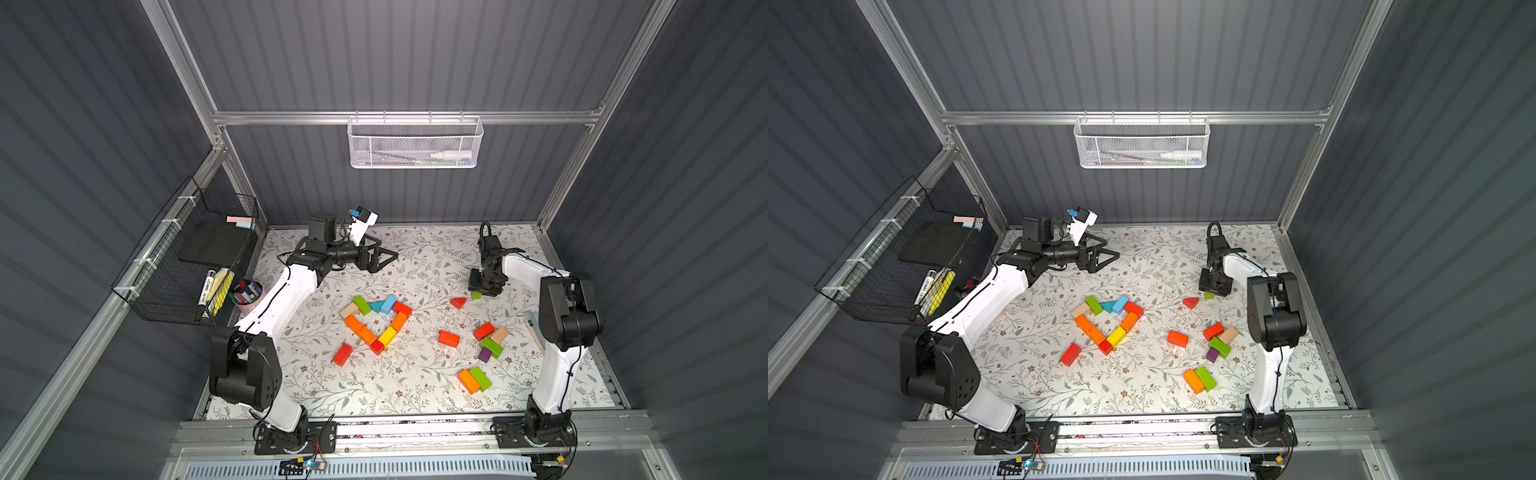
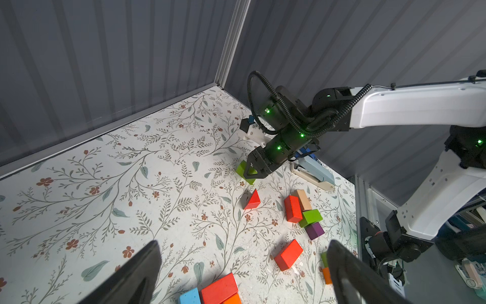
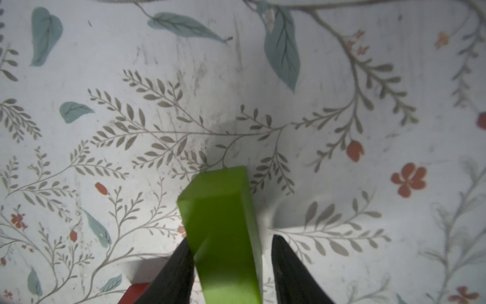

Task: Assemble a heart with building blocks
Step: Assemble the building block at the center of the board.

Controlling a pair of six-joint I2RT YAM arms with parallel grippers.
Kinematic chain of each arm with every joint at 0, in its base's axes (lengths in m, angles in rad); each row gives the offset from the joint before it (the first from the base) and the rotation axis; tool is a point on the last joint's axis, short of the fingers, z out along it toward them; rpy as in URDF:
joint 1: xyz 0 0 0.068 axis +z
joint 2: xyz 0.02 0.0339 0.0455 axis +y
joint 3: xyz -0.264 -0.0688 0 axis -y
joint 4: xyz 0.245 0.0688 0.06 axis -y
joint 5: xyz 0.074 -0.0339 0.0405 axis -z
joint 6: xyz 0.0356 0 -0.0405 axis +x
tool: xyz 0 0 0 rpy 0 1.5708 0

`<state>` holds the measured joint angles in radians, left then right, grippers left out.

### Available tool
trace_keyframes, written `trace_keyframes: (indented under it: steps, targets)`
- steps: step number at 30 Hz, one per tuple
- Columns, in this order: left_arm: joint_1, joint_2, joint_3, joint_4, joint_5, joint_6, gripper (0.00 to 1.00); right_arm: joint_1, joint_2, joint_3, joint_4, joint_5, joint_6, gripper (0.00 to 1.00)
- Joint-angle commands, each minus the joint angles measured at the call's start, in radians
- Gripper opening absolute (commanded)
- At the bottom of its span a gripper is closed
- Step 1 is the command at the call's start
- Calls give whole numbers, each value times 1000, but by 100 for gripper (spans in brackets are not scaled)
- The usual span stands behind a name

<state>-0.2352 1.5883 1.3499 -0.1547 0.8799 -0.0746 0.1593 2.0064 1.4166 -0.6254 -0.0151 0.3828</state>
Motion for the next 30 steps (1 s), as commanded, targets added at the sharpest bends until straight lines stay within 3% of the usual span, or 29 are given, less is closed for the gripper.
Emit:
trace_keyframes:
  steps: [1, 13, 21, 30]
  targets:
    - [-6, -26, 7, -14, 11, 16, 99, -1, 25, 51, -49, 51, -28, 47]
    - [-6, -24, 8, -15, 14, 16, 99, -1, 20, 47, -59, 54, 30, 30]
    - [-6, -24, 8, -14, 19, 13, 99, 0, -64, -98, 17, -31, 174, 27]
    - [-7, -30, 8, -13, 20, 12, 99, 3, -128, -206, 82, -75, 229, 26]
